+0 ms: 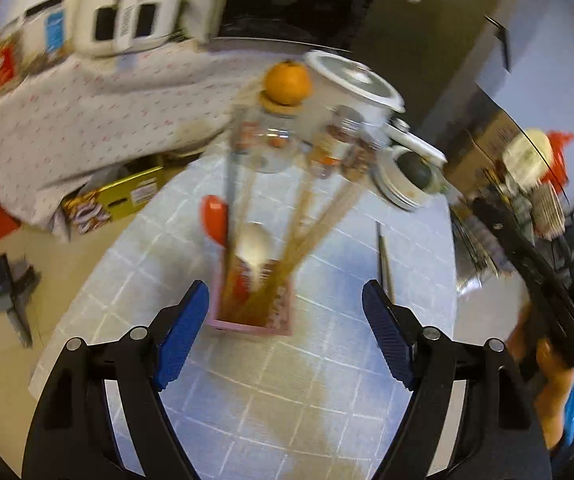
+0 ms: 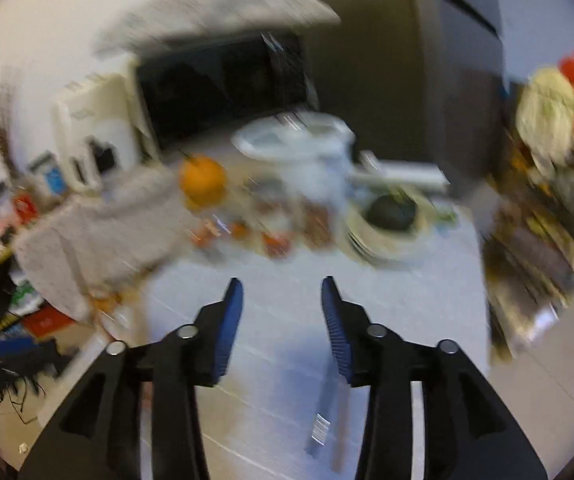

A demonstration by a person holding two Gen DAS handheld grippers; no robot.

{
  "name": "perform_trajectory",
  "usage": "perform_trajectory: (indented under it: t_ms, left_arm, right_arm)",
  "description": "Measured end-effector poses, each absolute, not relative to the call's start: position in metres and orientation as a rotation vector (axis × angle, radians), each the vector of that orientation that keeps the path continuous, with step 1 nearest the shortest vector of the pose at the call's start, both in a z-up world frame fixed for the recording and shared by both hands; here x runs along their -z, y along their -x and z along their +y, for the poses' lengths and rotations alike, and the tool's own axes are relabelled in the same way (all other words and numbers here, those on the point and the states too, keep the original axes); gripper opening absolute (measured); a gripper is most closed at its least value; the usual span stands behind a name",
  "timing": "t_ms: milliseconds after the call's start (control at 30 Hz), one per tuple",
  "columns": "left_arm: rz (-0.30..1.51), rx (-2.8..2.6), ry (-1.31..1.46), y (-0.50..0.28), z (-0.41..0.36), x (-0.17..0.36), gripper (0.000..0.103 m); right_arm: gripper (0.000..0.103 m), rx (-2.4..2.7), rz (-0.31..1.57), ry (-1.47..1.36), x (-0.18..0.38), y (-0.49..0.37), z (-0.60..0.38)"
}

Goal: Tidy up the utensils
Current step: 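Grasp a black and wooden chopstick with the right tool while the left grasps the last black chopstick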

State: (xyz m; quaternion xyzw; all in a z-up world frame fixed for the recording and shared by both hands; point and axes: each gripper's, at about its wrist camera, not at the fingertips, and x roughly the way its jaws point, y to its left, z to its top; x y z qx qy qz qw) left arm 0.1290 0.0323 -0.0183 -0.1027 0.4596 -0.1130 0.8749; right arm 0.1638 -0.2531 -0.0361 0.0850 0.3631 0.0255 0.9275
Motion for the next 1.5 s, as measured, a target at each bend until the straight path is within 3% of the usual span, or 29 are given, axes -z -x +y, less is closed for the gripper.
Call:
perform_trajectory:
  t_ms: [100, 400, 700, 767, 867, 1067, 1400, 1467, 1500]
  left_arm:
    - [0.964, 0.276, 0.140, -0.124, -0.001, 0.025, 0.075]
    - [1.073, 0.367, 0.082, -0.128, -0.067, 0.061, 0.075]
    - [1.159, 0.367, 0.083, -0.138, -0.084, 0.086, 0.074]
    - [1.164, 0.361, 0.080, -0.139, -0.086, 0.089, 0.074]
    - [1.175, 0.346, 0.077, -0.142, -0.087, 0.094, 0.074]
    - [1.189, 0.331, 0.046, -0.156, -0.101, 0.111, 0.074]
    - [1.291, 0.314, -0.059, -0.263, -0.203, 0.178, 0.075]
    - [1.322, 0.290, -0.085, -0.283, -0.217, 0.195, 0.071]
    - [1.325, 0.278, -0.116, -0.290, -0.224, 0.203, 0.063]
  right_arm:
    - [0.043, 0.000, 0.944, -0.209, 0.079, -0.178, -0.282]
    - [0.041, -0.042, 1.212, -0.337, 0.169, -0.213, -0.311]
    - [0.024, -0.071, 1.294, -0.286, 0.209, -0.242, -0.289]
    - [0.010, -0.055, 1.337, -0.242, 0.220, -0.245, -0.283]
    - [0.007, -0.055, 1.347, -0.289, 0.213, -0.243, -0.290]
    - [0.007, -0.057, 1.195, -0.367, 0.151, -0.224, -0.327]
    - [0.007, 0.000, 1.061, -0.494, 0.113, -0.200, -0.379]
    - [0.008, 0.012, 1.044, -0.504, 0.105, -0.198, -0.386]
    - [0.008, 0.016, 1.036, -0.511, 0.103, -0.197, -0.388]
